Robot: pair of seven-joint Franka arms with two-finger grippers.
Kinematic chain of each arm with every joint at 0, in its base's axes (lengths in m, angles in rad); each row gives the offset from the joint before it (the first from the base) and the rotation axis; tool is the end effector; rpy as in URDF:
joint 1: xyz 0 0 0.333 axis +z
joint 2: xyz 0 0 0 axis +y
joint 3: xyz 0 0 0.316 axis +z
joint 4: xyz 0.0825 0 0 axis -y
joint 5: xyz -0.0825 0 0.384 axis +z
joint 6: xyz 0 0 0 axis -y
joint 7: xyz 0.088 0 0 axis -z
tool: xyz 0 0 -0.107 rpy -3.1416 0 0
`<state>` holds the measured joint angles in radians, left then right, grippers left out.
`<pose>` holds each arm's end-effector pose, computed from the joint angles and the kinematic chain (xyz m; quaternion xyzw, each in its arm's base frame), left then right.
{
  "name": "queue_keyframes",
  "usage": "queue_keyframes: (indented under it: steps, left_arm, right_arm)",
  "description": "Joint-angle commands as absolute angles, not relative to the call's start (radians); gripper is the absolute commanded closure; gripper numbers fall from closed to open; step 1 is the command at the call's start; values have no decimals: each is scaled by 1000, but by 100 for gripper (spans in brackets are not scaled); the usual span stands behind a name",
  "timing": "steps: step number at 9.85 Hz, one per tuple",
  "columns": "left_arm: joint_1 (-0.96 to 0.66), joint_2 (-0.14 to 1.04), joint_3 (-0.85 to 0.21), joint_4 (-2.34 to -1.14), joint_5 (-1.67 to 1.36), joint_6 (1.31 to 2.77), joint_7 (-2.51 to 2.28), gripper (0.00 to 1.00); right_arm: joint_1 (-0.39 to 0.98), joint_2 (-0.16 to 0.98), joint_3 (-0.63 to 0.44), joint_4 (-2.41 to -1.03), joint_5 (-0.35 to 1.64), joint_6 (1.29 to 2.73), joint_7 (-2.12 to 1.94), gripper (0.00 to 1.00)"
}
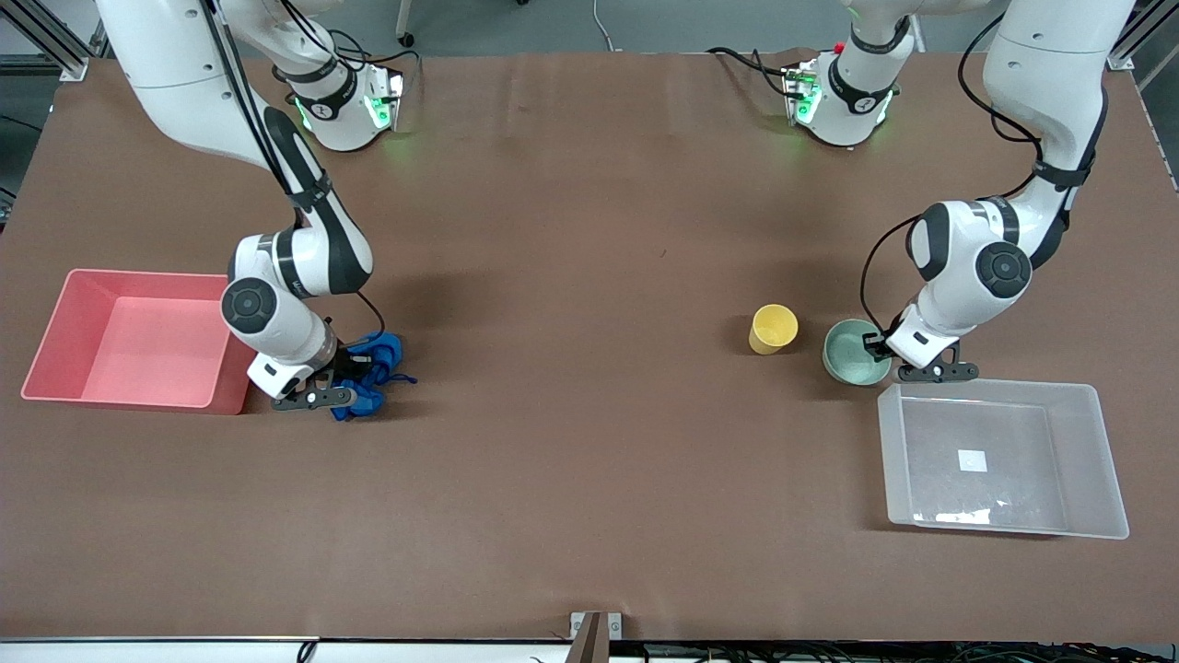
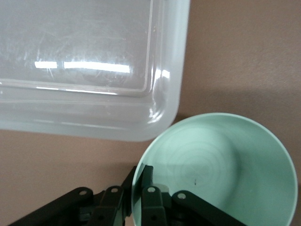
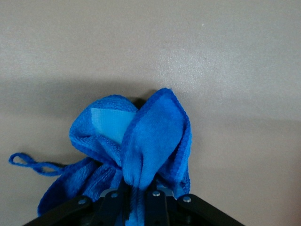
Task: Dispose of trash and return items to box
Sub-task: 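Drop the cloth in the pink bin while the left gripper lowers the bowl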
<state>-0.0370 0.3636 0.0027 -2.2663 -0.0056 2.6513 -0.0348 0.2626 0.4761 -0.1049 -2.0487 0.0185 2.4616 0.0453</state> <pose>0.5394 -0.0183 0.1995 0.9999 0.0026 0.0107 0.0012 0.5816 0.0929 0.1997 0.9979 0.0538 -0.0281 0.0215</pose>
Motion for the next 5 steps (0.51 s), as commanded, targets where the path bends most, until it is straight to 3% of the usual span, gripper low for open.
queue_keyframes:
  steps: [1, 3, 5]
  left_arm:
    - [-35, 252, 2, -2251, -14, 2491, -17, 100]
    - [-34, 215, 8, -2098, -15, 2265, -12, 100]
    - [-23, 318, 29, -1876, -17, 2177, -9, 100]
  right_arm:
    - [212, 347, -98, -1940, 21, 2196, 67, 100]
    - [126, 249, -103, -1843, 20, 2007, 42, 100]
    - [51, 230, -182, -1824, 20, 1983, -229, 100]
